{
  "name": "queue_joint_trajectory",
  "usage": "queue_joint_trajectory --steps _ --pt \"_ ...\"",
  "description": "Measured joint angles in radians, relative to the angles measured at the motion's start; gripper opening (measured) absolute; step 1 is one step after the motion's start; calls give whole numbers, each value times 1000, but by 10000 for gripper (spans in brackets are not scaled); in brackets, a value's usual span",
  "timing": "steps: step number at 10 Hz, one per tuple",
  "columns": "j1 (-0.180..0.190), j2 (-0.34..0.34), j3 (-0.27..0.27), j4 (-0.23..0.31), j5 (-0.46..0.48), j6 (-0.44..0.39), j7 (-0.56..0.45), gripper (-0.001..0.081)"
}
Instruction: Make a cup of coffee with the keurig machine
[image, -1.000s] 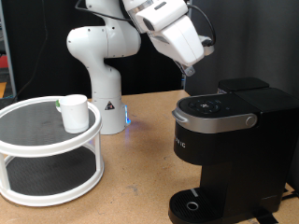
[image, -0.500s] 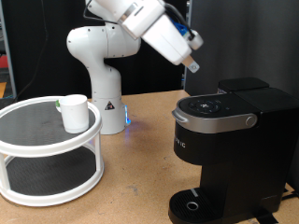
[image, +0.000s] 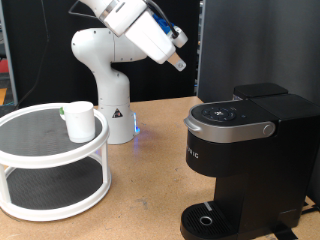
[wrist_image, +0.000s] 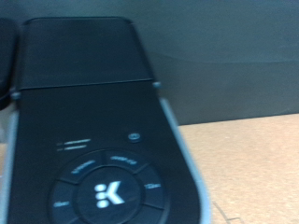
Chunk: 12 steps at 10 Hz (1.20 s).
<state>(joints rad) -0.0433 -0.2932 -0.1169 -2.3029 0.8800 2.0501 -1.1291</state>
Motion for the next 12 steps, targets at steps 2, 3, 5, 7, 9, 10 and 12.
queue_joint_trajectory --steps 2,3,5,7,9,10,12 --pt "0 -5 -11 -25 139 47 -36 5" --pt "-5 -21 -29 -49 201 58 -44 5" --pt "-36 -56 -76 -78 170 -26 -13 5" --pt "-74 -75 -128 -76 51 -178 -16 5" --pt "-98 -89 -166 -73 -17 -273 -46 5" --pt "-98 -88 -164 -75 -15 -263 -42 5" --pt "-100 -88 -174 -90 17 -237 -60 5"
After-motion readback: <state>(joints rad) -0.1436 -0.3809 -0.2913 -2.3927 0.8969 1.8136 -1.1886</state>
